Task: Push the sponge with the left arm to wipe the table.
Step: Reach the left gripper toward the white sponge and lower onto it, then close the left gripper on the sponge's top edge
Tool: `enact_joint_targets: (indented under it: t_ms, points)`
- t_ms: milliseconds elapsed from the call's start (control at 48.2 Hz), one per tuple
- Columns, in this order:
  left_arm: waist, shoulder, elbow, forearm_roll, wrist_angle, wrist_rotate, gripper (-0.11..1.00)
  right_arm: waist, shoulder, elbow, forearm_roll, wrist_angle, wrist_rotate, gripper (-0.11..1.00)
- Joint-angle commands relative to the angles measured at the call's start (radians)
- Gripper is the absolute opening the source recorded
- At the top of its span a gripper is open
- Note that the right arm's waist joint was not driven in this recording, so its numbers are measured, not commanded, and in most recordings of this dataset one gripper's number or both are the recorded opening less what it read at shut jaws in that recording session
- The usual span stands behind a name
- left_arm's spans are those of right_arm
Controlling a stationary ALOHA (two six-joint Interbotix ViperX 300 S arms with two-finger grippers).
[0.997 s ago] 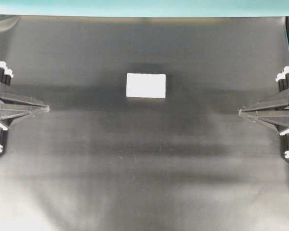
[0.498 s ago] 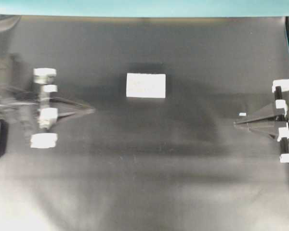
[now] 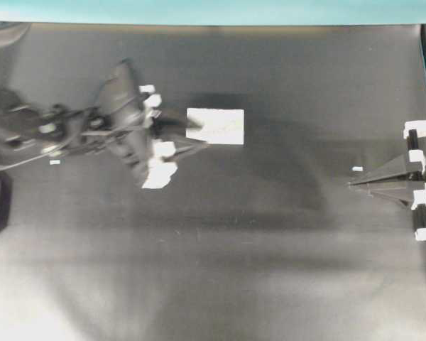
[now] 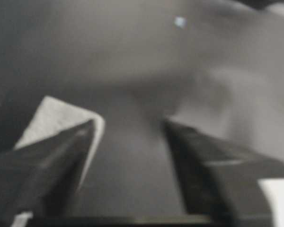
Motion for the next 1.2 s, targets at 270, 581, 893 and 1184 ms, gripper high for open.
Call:
enact_joint_targets:
  t_ms: [270,581,893,1184]
  points:
    - [0.091,0.249,-0.230,0.003,0.064,-0.104,0.85,0.000,-0.014,0.005,0.002,-0.009,0.006,0.01]
    - [0.121,0.353,-0.302,0.003,0.143,-0.118,0.84,0.000,-0.017,0.021,0.002,-0.002,0.008,0.01]
    - [0.100,0.347,-0.255,0.003,0.152,-0.156,0.83,0.000,-0.018,0.031,0.002,-0.005,0.008,0.01]
    - [0.057,0.305,-0.183,0.003,0.152,-0.176,0.83,0.000,-0.048,0.032,0.002,0.008,0.008,0.01]
